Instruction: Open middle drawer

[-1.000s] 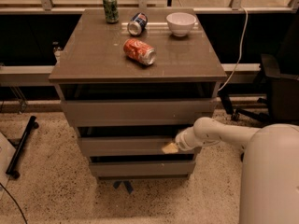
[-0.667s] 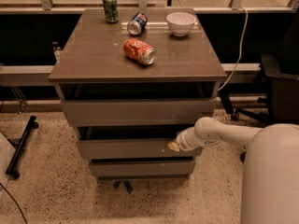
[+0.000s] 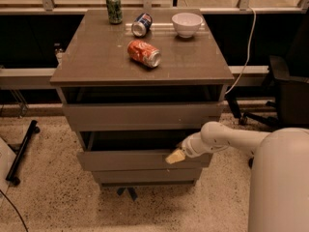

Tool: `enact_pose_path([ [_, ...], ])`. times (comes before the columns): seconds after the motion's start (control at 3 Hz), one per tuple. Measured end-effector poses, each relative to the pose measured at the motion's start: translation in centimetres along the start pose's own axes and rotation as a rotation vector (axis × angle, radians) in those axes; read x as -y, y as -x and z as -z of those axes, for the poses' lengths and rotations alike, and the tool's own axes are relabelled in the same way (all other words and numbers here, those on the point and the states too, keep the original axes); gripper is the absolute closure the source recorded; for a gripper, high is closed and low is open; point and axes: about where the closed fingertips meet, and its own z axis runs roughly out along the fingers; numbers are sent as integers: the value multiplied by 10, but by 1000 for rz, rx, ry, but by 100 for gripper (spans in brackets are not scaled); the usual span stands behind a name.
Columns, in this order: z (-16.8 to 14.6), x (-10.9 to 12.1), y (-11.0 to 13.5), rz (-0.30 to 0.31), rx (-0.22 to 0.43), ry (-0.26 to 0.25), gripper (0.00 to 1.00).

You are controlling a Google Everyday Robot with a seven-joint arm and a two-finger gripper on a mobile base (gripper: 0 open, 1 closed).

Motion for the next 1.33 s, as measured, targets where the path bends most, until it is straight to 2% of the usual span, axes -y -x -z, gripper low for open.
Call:
enact_pose_path([
  [0.33, 0, 0, 0, 0, 0, 0, 4],
  [0.67, -7, -1, 2, 41, -10, 0, 0],
  [1.0, -16, -4, -6, 77, -47, 21, 3],
  [1.33, -19, -9, -12, 145, -106, 42, 26],
])
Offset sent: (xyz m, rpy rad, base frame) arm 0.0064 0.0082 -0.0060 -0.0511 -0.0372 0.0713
